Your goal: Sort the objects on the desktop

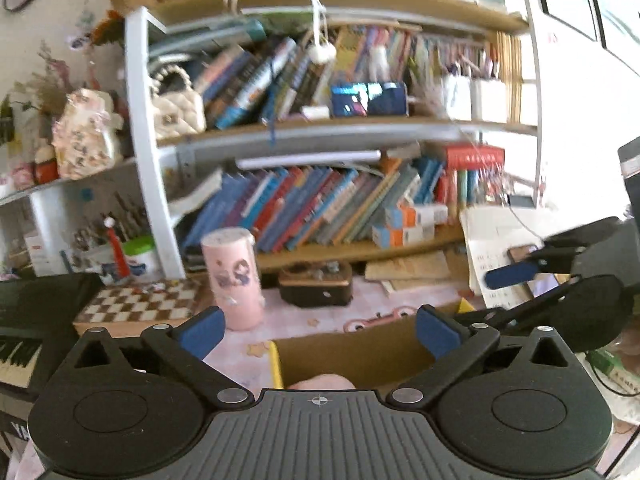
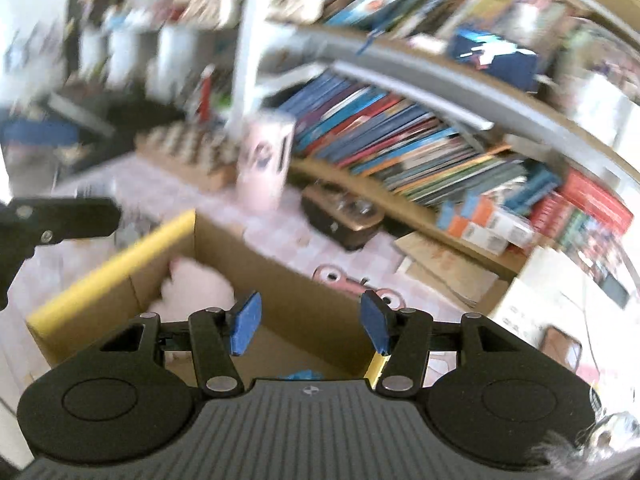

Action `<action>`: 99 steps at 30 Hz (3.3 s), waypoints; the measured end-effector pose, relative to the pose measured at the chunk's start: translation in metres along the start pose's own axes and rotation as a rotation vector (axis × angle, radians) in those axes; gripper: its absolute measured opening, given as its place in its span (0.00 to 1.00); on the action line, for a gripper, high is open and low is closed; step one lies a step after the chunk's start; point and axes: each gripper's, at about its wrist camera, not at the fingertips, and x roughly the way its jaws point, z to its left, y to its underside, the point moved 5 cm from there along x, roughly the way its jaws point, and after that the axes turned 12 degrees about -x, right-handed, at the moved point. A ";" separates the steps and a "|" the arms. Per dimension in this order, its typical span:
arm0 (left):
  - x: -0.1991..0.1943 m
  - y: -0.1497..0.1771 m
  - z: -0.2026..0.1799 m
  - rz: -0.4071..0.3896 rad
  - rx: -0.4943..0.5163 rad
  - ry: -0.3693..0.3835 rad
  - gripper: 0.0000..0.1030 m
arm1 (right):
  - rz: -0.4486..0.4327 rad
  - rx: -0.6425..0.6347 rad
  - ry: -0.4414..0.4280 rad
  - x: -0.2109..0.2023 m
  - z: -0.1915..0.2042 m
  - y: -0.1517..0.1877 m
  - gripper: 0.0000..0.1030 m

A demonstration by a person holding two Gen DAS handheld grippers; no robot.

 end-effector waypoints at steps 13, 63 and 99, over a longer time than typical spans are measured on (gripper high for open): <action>-0.053 0.024 0.019 -0.067 0.047 -0.026 1.00 | -0.040 0.289 0.279 -0.073 0.024 0.034 0.60; -0.163 0.143 0.187 0.189 0.045 -0.014 1.00 | 0.182 0.469 0.208 -0.090 0.327 0.049 0.64; -0.162 0.135 0.254 0.162 -0.042 -0.133 1.00 | 0.086 0.282 0.125 -0.060 0.368 -0.020 0.62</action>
